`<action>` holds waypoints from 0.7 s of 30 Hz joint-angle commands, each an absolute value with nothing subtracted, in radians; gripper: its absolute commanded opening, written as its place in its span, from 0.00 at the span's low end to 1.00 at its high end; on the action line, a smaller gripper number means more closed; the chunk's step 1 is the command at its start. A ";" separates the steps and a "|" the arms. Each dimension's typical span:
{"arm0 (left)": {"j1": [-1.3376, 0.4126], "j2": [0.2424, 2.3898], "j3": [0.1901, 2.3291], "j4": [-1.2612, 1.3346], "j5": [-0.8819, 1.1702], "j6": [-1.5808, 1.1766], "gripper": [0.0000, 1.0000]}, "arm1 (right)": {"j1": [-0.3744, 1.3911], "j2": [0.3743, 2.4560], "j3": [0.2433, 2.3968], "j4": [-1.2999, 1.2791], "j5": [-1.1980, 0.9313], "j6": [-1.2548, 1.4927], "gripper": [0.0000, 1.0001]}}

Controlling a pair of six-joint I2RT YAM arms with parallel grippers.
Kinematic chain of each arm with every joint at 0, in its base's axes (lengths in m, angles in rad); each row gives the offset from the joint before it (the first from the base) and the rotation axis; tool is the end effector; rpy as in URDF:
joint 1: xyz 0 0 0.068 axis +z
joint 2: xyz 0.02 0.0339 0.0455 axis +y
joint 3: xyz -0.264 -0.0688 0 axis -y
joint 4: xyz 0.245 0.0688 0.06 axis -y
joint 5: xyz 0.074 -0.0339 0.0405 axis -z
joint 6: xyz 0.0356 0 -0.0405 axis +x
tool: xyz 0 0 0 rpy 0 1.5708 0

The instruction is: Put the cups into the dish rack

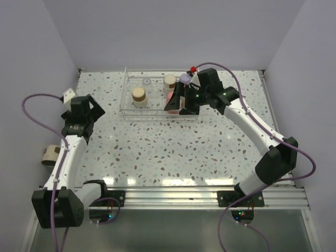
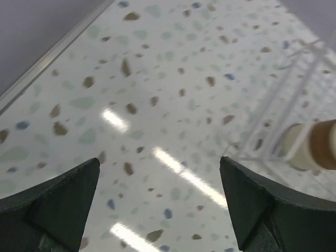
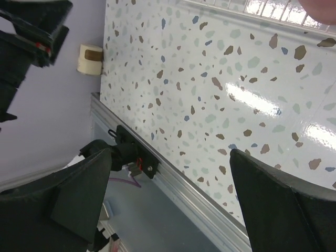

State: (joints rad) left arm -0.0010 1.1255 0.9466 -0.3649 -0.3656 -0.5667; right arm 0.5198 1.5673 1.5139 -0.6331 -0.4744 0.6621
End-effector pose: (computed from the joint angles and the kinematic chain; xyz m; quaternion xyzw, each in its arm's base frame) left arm 0.2498 0.0125 0.3117 -0.3248 0.7976 0.0167 0.5081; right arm 0.2945 0.1873 0.3574 -0.0378 0.8835 0.4081 0.2270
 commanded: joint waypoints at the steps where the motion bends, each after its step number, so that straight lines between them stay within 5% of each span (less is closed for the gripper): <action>1: 0.163 0.972 0.803 -0.514 -0.417 -0.679 1.00 | 0.528 1.542 1.525 -0.635 -0.505 0.651 0.98; 10: 0.299 0.807 0.647 -0.585 -0.586 -0.706 1.00 | 0.529 1.620 1.638 -0.831 -0.508 0.565 0.98; 16: 0.592 0.906 0.640 -0.463 -0.243 -0.649 1.00 | 0.551 1.664 1.664 -0.917 -0.519 0.545 0.98; 21: 0.575 0.839 0.614 -0.477 -0.379 -0.688 1.00 | 0.613 1.701 1.677 -0.954 -0.492 0.537 0.98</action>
State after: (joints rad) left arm 0.5797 0.9054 0.6376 -0.5194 -0.3546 -0.6621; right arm 0.5724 1.6798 1.6291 -0.8948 -0.4881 0.5606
